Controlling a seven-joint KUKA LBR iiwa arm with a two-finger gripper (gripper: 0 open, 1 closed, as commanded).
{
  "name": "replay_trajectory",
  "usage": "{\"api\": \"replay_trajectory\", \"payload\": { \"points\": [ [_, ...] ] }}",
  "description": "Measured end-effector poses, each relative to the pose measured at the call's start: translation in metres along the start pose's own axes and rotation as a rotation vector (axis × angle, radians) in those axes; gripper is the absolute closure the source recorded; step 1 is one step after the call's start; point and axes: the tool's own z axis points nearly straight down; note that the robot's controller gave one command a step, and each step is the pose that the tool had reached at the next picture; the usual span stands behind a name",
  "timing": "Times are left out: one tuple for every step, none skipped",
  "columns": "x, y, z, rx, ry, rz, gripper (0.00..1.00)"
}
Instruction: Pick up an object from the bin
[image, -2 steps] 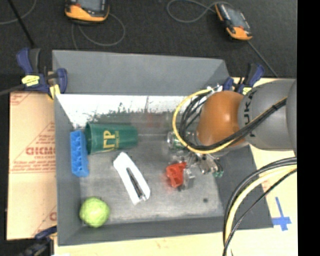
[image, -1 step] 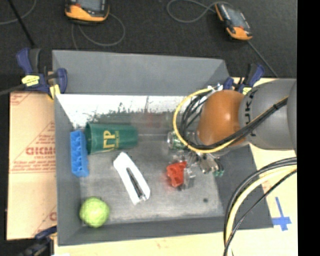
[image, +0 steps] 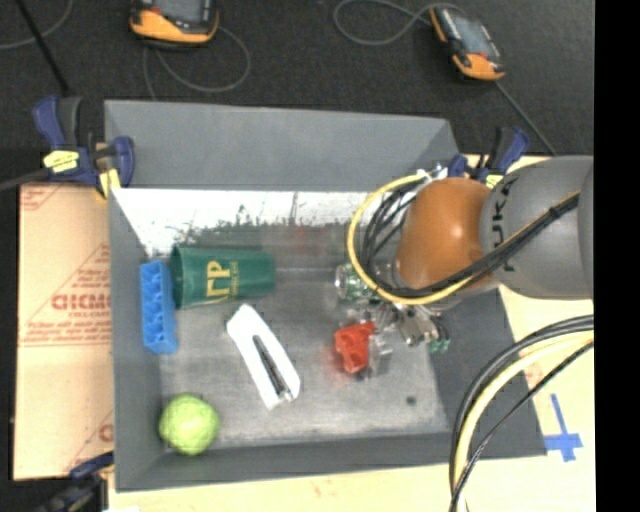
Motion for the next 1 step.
{"api": "replay_trajectory", "payload": {
  "points": [
    [-0.0003, -0.0002, -0.0057, 0.001, -0.001, 0.0, 1.0]
  ]
}}
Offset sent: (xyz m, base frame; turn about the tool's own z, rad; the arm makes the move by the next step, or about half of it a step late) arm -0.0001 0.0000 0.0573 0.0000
